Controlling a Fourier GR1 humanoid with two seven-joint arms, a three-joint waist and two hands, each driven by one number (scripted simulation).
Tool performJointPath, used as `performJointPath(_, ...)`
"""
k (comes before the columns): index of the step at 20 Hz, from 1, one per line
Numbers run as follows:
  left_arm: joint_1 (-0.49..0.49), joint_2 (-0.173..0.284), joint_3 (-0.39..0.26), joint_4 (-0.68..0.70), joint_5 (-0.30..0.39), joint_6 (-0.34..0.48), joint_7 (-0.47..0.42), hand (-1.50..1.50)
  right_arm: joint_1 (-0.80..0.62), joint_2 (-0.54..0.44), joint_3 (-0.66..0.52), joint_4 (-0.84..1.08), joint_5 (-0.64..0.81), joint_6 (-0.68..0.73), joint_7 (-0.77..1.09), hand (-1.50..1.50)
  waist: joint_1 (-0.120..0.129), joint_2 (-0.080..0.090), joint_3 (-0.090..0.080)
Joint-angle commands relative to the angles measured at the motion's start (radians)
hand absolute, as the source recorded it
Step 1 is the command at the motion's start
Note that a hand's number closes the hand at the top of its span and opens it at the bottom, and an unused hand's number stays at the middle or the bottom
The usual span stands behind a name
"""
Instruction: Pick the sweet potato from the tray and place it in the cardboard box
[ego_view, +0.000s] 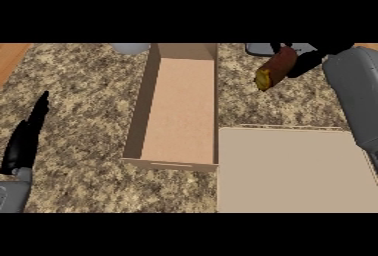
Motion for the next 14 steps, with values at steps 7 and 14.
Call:
performJointPath(7, 0.037, -0.006, 0.029, -0.014, -0.006, 0.000, -0.009, 0.00, -0.182, 0.202, -0.034, 0.071, -0.102, 0.182, 0.165, 1.50, -0.033, -0.015, -0.001)
performJointPath(14, 0.024, -0.016, 0.029, 0.012, -0.009, -0.020, -0.023, 0.00, -0.298, 0.372, -0.063, 0.221, -0.107, 0.105, 0.341, 1.50, -0.007, -0.002, -0.002)
